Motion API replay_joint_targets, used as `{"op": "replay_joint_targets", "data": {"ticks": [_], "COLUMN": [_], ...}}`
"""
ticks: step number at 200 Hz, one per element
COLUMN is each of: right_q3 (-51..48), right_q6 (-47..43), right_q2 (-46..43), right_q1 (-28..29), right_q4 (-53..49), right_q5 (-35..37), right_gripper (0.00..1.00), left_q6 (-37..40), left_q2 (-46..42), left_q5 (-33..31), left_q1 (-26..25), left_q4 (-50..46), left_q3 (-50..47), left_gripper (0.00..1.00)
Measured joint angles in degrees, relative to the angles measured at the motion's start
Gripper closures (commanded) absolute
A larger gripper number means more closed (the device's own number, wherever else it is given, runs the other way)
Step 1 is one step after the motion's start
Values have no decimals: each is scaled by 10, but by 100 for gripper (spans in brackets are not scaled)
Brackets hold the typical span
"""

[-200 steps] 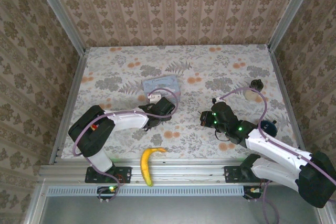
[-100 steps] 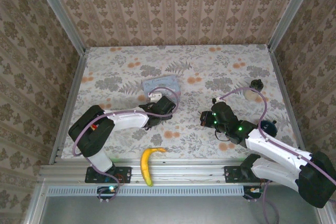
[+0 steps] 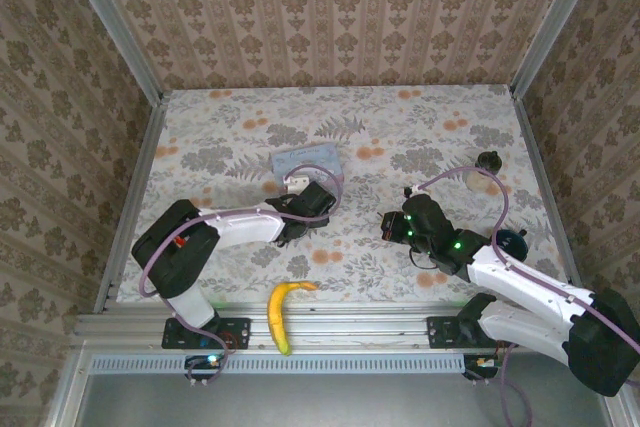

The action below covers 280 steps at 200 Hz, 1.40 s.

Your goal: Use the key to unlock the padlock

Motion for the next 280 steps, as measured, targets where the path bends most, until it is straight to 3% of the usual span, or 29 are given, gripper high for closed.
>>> {"op": "replay_joint_targets", "data": {"ticks": [97, 188, 280], "right_q3": [0, 0, 0], "right_q6": [0, 0, 0], "right_q2": [13, 12, 3], "right_q1": [0, -2, -3], "right_q4": [0, 5, 11], "right_q5": [-2, -8, -9], "right_gripper": [100, 100, 100], "left_q6": [-4, -3, 45], "left_q2": [26, 49, 105], "left_q5": [0, 15, -10], "left_q1": [2, 16, 43], "left_q4": [-17, -23, -10], "left_q3": [38, 58, 118], "left_gripper": [15, 24, 27]}}
